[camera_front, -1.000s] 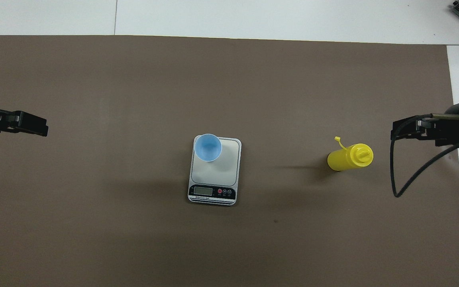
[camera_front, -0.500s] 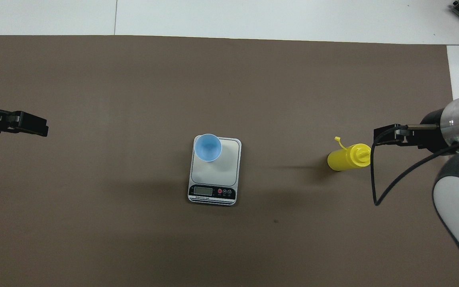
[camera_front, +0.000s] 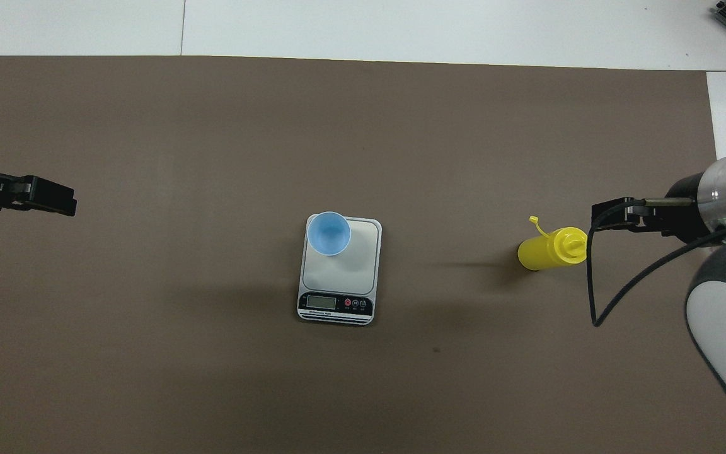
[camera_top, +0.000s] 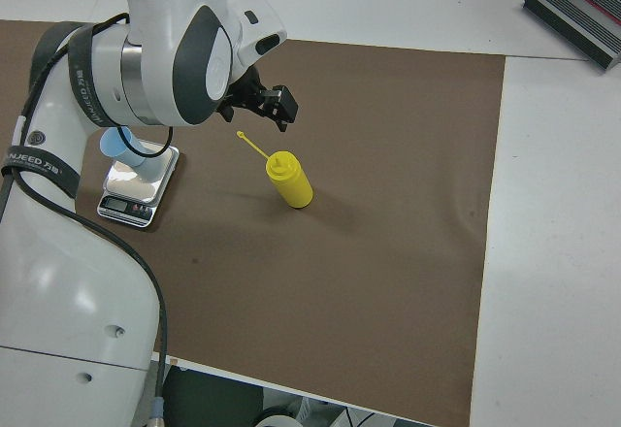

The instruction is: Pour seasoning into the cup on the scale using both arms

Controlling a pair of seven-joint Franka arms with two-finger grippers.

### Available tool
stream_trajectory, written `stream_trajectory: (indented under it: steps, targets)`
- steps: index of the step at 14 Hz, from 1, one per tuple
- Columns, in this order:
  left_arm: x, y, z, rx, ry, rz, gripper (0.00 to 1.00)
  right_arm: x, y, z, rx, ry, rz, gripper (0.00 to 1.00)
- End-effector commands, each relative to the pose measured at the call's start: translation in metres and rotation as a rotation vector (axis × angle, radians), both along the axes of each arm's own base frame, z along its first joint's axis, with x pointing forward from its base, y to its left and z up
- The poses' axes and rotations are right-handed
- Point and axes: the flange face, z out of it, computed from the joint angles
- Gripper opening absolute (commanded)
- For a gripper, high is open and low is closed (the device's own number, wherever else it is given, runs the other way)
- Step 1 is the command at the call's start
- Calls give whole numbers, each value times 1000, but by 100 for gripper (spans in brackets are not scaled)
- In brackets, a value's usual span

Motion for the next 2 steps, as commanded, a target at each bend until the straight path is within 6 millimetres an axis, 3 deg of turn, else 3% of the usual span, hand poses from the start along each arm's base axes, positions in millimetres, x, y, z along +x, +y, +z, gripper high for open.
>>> stream_trajectory:
  steps: [1, 2]
  targets:
    - [-7, 1, 0, 13, -8, -9, 100, -6, -3, 0, -20, -18, 12, 100]
    - [-7, 1, 0, 13, -8, -9, 100, -5, -3, 0, -20, -19, 12, 100]
